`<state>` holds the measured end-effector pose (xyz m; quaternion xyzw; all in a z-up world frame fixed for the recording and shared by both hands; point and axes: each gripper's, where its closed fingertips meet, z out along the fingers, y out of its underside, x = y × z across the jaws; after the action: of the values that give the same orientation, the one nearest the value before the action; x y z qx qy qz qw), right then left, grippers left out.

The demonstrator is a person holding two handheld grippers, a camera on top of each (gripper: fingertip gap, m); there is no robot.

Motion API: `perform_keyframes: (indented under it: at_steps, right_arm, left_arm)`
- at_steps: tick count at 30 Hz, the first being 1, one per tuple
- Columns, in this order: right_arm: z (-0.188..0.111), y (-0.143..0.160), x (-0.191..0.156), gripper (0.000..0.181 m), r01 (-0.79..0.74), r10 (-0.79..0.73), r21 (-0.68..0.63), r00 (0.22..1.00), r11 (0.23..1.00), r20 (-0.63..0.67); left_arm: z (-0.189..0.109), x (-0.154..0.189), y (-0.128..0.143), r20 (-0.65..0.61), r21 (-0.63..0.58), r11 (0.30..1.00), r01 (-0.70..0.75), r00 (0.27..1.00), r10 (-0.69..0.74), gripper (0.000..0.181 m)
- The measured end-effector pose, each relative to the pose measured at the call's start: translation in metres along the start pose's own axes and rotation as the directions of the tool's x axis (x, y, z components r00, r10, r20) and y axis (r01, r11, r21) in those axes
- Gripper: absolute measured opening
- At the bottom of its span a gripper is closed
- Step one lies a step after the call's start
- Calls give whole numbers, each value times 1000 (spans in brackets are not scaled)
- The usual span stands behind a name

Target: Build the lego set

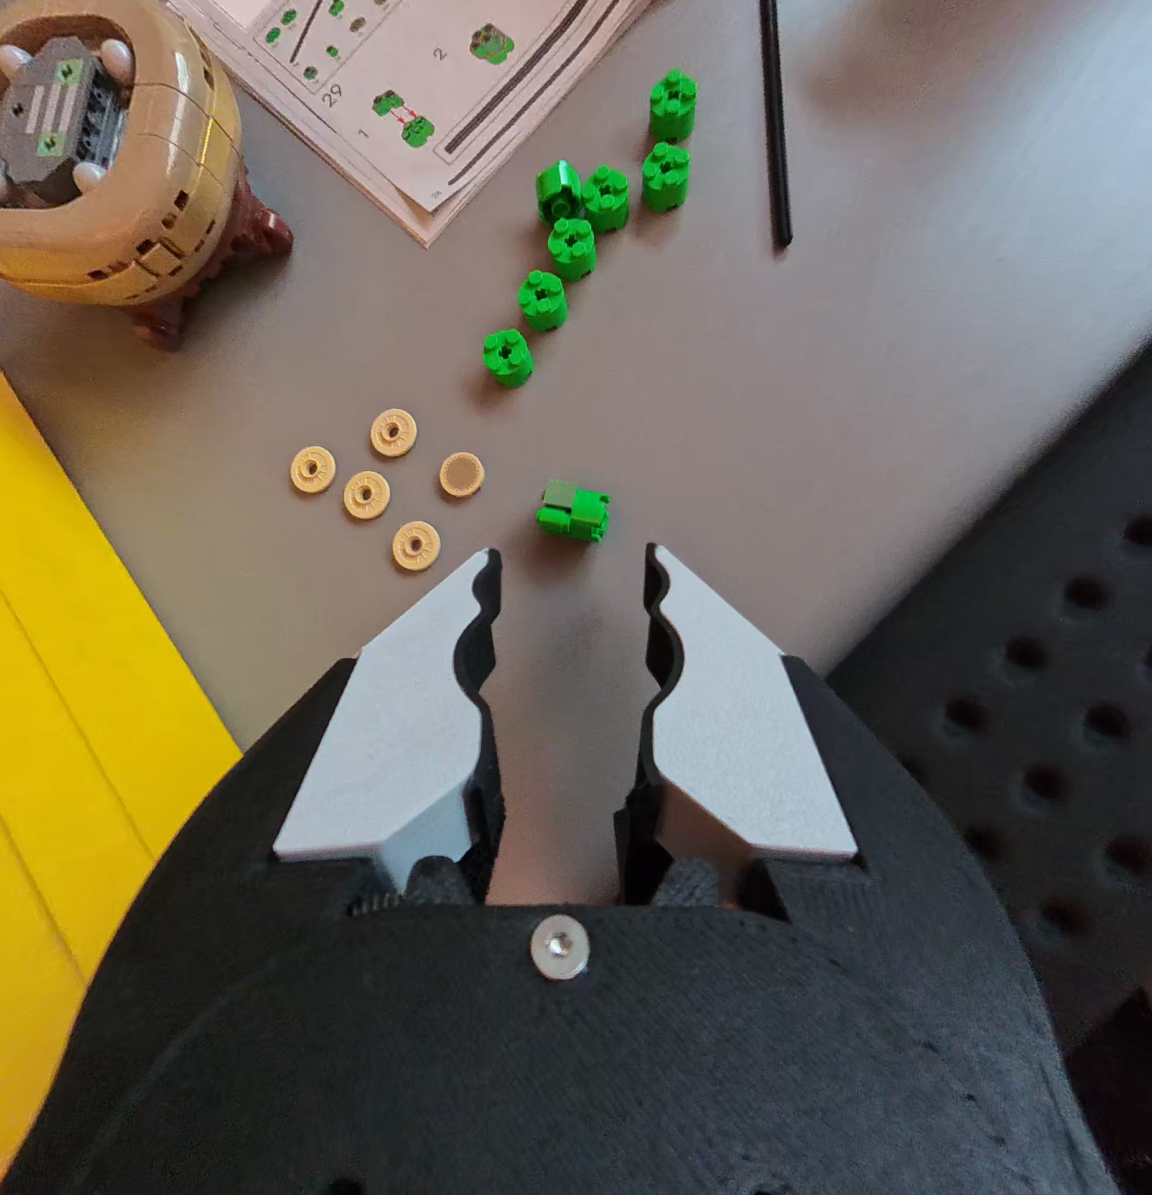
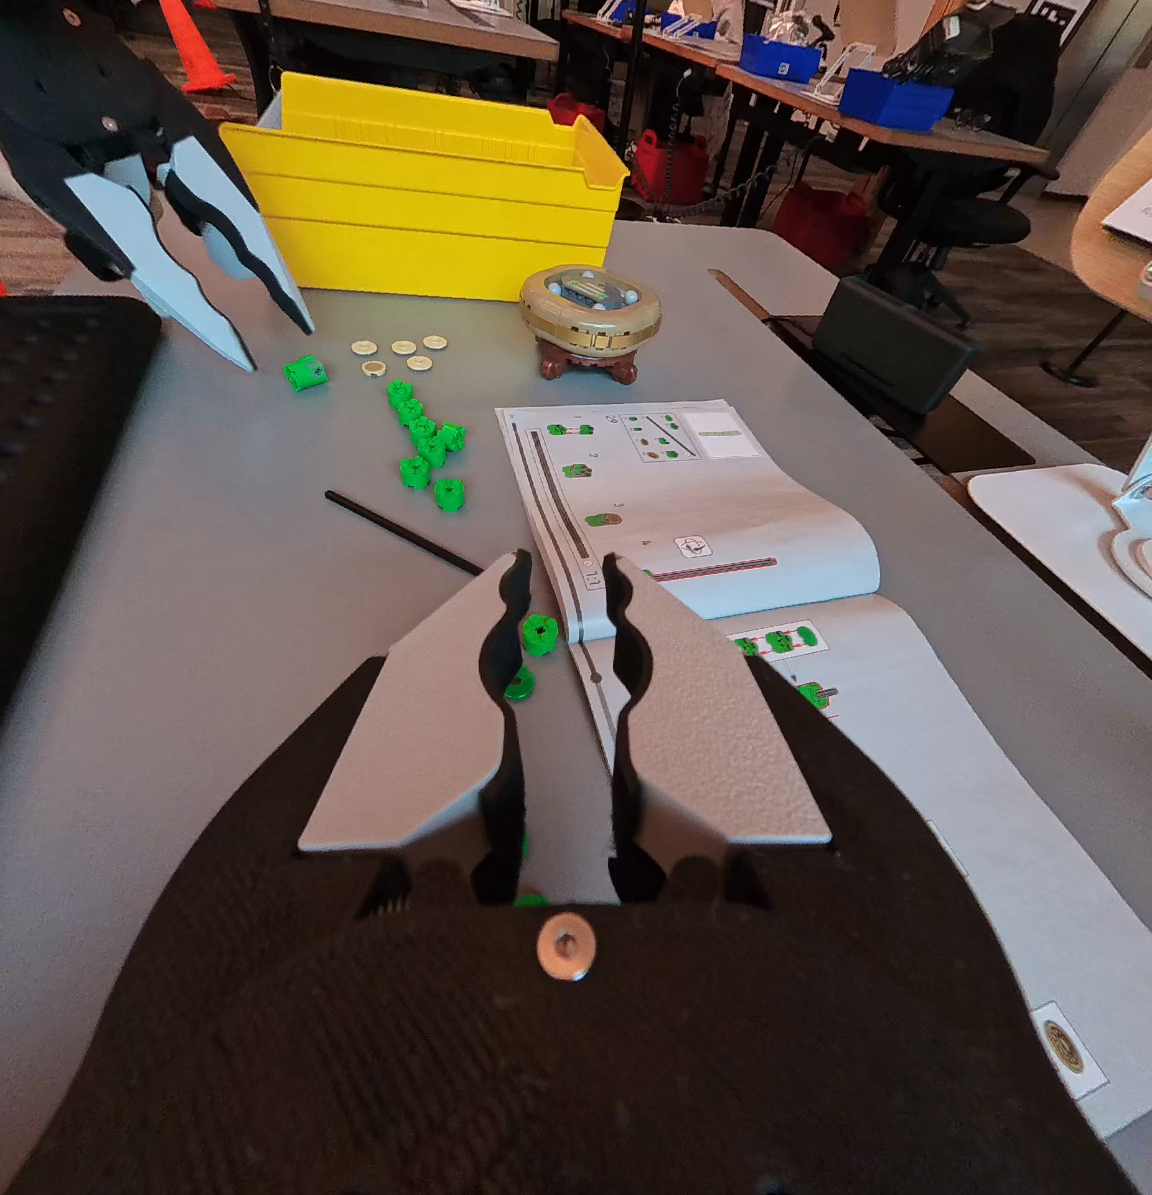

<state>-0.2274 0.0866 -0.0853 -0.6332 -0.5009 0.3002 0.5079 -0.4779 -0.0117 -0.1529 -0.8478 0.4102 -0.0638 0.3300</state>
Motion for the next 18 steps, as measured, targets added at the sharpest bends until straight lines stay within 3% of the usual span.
perform_keyframes:
  at_steps: [1,11,18]
  right_arm:
    - [0,1,0,22,0,0,-6,1000,1000,1]
    - [2,4,-2,22,2,-2,-19,1000,1000,11]
    - [3,5,-5,22,16,-15,-30,1000,999,19]
  left_arm:
    - [2,-1,0,12,-5,1000,-7,1000,7,43]
    - [17,12,-18,-63,17,1000,-10,998,12,41]
    - [24,1,-19,-51,-93,982,163,984,-168,43]
